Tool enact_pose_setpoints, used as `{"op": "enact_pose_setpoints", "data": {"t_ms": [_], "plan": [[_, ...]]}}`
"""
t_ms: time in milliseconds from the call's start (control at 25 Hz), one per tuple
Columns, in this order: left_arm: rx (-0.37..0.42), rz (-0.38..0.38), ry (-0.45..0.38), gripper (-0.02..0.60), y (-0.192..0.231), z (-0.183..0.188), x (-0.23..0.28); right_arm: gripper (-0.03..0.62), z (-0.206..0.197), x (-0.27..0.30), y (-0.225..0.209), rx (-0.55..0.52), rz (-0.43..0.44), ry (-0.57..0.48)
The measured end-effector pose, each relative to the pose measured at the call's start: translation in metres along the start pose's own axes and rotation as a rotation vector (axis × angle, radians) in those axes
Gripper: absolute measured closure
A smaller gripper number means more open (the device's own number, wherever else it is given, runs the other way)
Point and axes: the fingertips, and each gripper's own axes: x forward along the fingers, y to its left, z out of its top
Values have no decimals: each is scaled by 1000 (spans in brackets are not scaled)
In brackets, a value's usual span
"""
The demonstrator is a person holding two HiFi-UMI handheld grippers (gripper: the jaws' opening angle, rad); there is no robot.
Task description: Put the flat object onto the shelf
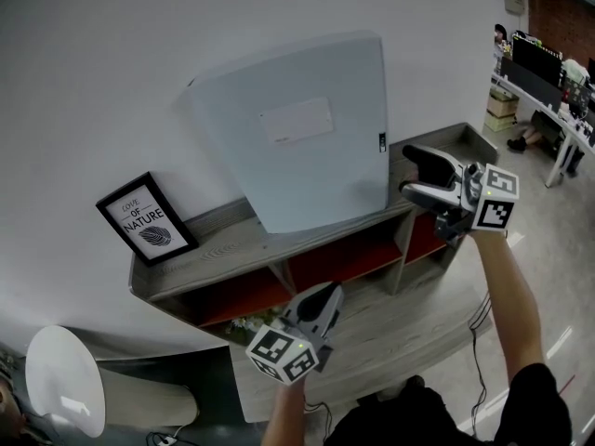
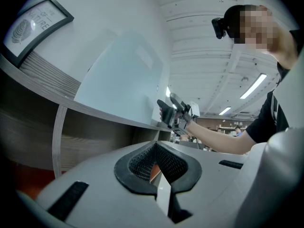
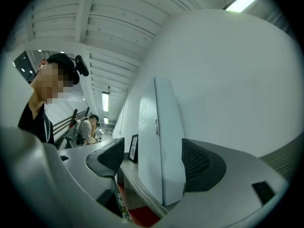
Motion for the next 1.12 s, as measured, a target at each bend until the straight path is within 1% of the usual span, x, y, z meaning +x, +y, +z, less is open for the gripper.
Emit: {"op": "enact_pose_setpoints", "data": {"t_ms": [160, 360, 680, 1120], "plan": [[-9, 1, -5, 569, 0, -3, -3, 261, -11, -7, 18, -17, -49, -3], [-22, 17, -8, 569, 2, -7, -8, 261, -28, -16, 50, -12, -75, -6], [3, 47, -6, 569, 1, -15, -18, 261, -81, -28, 91, -72, -152, 87], [9, 90, -3, 569, -1, -31, -34, 263, -146, -38, 127, -20, -238, 143]]}}
